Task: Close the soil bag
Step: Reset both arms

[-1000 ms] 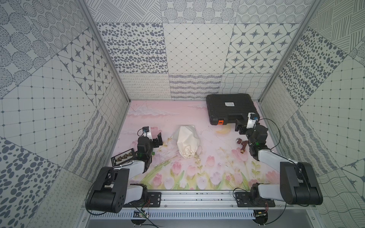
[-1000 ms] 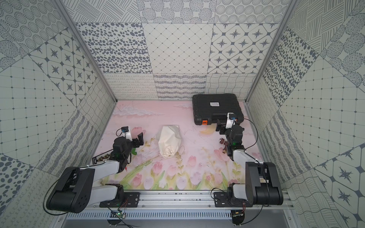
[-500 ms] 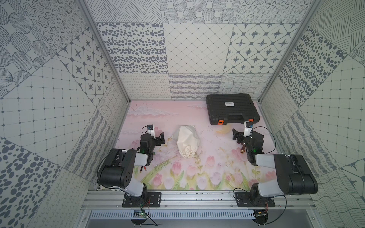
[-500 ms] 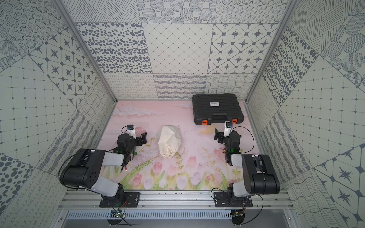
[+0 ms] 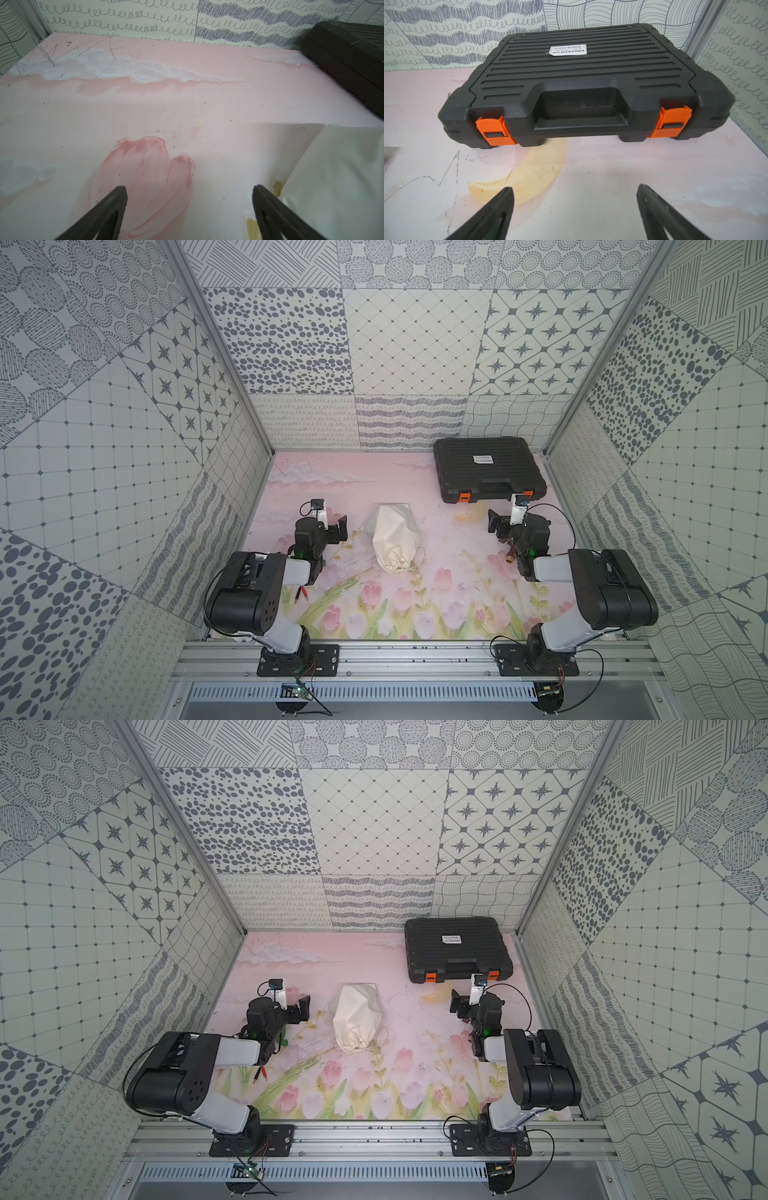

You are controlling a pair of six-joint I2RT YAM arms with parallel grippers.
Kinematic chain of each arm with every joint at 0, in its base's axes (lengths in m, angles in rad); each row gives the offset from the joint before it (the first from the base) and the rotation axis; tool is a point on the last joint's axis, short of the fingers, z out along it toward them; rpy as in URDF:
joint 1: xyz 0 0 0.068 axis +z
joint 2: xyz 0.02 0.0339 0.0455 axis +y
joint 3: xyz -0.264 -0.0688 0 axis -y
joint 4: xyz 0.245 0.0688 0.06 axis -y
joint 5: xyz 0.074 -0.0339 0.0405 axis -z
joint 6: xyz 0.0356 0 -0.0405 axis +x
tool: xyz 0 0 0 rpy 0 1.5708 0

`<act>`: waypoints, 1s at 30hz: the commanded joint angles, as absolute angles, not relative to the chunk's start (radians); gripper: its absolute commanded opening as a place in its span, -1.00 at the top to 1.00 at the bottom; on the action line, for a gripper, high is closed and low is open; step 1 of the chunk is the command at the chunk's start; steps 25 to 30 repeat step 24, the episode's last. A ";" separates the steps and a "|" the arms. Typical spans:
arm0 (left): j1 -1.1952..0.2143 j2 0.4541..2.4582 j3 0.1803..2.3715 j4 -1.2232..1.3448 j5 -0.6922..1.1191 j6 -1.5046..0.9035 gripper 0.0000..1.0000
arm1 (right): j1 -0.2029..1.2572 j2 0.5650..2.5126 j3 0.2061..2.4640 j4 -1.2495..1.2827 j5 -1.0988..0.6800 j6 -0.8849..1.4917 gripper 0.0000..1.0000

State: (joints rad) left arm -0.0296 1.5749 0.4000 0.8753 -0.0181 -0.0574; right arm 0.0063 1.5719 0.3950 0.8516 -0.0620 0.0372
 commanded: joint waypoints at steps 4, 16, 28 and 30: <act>-0.023 1.579 0.408 0.868 0.008 -0.038 -0.97 | 0.013 1.566 0.400 0.885 -0.049 0.040 -0.94; -0.024 1.580 0.408 0.868 0.008 -0.038 -0.97 | 0.015 1.568 0.404 0.884 -0.042 0.036 -0.94; -0.023 1.579 0.407 0.867 0.009 -0.038 -0.97 | 0.015 1.568 0.403 0.883 -0.040 0.037 -0.94; -0.023 1.579 0.407 0.867 0.009 -0.038 -0.97 | 0.015 1.568 0.403 0.883 -0.040 0.037 -0.94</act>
